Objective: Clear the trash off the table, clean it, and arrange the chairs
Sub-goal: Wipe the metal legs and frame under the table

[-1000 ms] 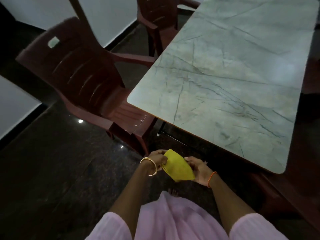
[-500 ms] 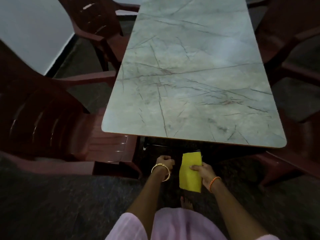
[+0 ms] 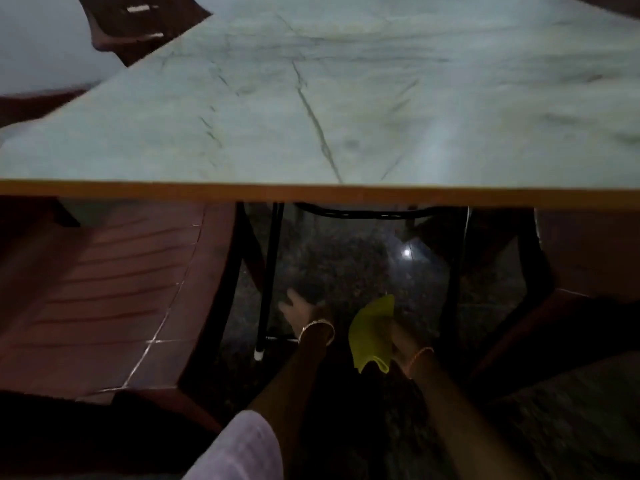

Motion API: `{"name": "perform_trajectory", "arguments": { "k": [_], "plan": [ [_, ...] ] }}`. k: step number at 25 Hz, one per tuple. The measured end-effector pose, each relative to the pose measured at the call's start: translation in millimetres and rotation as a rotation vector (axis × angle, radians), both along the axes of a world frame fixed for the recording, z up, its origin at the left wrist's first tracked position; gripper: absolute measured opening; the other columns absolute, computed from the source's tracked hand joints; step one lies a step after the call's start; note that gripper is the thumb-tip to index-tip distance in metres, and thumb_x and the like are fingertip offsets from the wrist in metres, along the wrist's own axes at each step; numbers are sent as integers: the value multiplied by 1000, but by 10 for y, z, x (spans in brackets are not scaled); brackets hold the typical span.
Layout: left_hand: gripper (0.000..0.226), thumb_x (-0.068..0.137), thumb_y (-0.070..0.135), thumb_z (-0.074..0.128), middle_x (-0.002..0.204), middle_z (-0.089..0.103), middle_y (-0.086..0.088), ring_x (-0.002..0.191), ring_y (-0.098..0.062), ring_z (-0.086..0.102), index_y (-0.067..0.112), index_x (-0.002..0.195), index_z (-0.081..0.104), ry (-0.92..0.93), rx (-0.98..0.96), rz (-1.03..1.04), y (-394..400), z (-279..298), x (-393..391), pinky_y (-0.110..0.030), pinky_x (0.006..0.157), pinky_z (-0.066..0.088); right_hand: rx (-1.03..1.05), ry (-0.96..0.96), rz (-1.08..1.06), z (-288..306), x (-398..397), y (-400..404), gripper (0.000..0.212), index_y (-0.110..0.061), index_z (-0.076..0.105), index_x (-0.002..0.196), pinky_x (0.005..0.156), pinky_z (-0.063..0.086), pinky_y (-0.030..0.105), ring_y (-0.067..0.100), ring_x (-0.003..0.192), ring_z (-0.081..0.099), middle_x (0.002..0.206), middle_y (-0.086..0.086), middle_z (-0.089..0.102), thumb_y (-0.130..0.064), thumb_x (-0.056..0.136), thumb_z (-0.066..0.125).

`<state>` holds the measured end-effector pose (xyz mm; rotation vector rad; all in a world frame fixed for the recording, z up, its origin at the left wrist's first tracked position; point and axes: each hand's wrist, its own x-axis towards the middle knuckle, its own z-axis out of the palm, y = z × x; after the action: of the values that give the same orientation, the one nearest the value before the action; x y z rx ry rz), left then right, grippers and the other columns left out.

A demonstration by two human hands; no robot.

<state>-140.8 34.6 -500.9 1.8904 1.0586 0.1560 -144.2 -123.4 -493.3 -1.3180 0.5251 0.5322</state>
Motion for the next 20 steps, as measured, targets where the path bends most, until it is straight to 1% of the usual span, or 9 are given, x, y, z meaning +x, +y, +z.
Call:
{"name": "perform_trajectory", "arguments": {
  "k": [2,4,6,9,11,14,16,17,20],
  "plan": [
    [79,78,13,66,149,22,-22,134,-41,32,8,145,25,-126,120,114,114,112,232,-44,104,36,106,-132,-46,-112,238,99,30,0,51,125,53,55,27,18,69,60,83,8,67,-2,97,40],
    [83,74,11,66,148,25,-19,133,-39,32,9,146,24,-228,211,194,289,169,417,-43,104,35,189,-249,-73,-67,437,249,21,-5,58,107,53,55,27,20,67,62,70,2,68,-2,97,39],
    [82,75,8,62,148,26,-18,132,-37,34,8,147,22,-323,225,189,451,310,530,-41,106,33,248,-296,-52,106,581,435,19,-6,59,97,55,55,31,21,66,63,74,5,67,-7,98,39],
    [73,82,3,51,147,32,-18,133,-36,38,7,148,21,-420,190,75,675,418,709,-39,107,34,235,-335,-30,377,714,681,18,-10,57,88,49,53,27,19,68,60,79,6,63,-12,97,41],
    [70,84,6,51,149,33,-17,136,-33,37,8,148,22,-508,176,35,795,548,858,-38,110,32,212,-432,-60,509,809,796,17,-8,56,85,48,53,26,20,66,59,80,10,60,-2,93,42],
    [73,85,17,54,145,41,-17,133,-34,42,11,149,21,-529,119,-46,996,624,1019,-43,111,35,172,-629,-96,702,898,968,32,-12,53,70,45,51,24,18,57,58,70,10,59,12,87,41],
    [70,90,27,55,145,43,-19,131,-35,44,11,149,20,-521,-45,-53,1120,696,1160,-45,109,37,121,-700,-111,874,979,1095,26,-10,55,77,49,50,23,22,65,57,79,13,60,12,87,44],
    [67,93,30,52,147,40,-19,133,-35,42,9,149,21,-546,-128,-77,1154,702,1229,-43,110,36,65,-758,-119,977,1019,1158,19,-4,58,88,57,50,25,25,74,58,89,16,62,10,88,46],
    [47,99,22,44,144,44,-17,132,-29,44,3,142,38,-606,-77,-201,1181,793,1362,-28,103,36,-14,-1011,-148,1313,1114,1379,29,2,52,119,77,47,24,26,95,57,112,18,60,4,90,50]
  ]
}}
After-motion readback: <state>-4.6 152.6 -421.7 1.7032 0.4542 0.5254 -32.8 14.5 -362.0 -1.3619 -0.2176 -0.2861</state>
